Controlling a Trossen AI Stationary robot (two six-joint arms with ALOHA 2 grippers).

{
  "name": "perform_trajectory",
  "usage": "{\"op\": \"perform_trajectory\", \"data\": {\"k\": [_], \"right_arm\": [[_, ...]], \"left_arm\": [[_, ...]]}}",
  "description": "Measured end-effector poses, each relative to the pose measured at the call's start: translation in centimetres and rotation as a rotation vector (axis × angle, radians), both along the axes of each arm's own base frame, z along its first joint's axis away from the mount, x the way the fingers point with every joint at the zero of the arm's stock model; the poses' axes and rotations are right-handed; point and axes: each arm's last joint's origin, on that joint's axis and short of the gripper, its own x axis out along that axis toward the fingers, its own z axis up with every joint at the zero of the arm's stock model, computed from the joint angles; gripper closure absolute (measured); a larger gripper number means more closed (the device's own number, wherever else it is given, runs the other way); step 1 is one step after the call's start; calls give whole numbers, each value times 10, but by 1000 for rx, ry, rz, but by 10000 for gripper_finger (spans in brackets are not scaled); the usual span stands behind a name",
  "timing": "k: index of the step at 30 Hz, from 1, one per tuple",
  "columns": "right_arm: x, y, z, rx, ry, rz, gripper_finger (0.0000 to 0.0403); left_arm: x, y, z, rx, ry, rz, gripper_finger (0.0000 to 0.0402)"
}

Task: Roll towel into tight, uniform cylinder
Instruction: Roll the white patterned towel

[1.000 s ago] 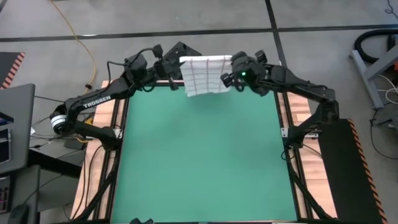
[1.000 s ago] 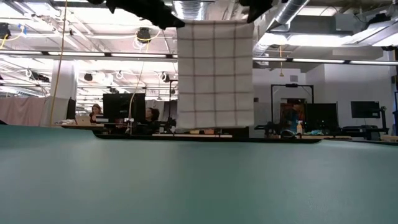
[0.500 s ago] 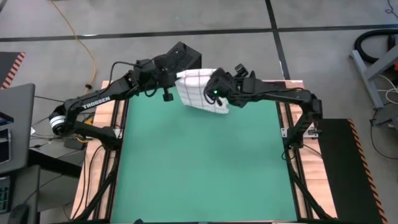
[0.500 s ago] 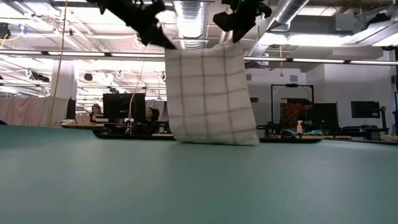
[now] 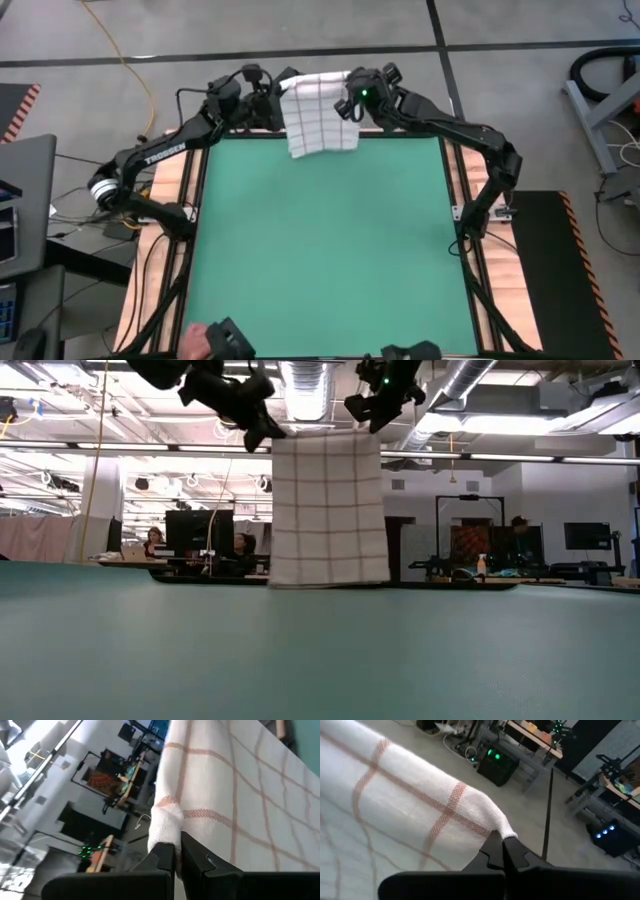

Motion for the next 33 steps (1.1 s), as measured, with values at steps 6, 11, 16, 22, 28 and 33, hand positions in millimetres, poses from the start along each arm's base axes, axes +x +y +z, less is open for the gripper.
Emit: {"op": "perform_trajectory", "data": {"k": [6,11,16,22,28,33], "right_arm": [[7,-13,-7,-26,29,1,402],[19,-21,-13,-61,-16,-20,402],[23,-24,-9,-101,-68,-20,402],[13,-41,4,-199,-49,-48,402],[5,-62,-1,-173,-90,-55,402],[7,-81,-13,-176,-120,-64,402]], "left_arm": [[11,14,7,140,121,17,401],[9,16,26,169,62,45,401],[7,15,22,97,77,63,401],[5,21,17,102,126,33,401],[-10,36,27,172,51,47,401],[-18,46,22,140,71,52,401]]}}
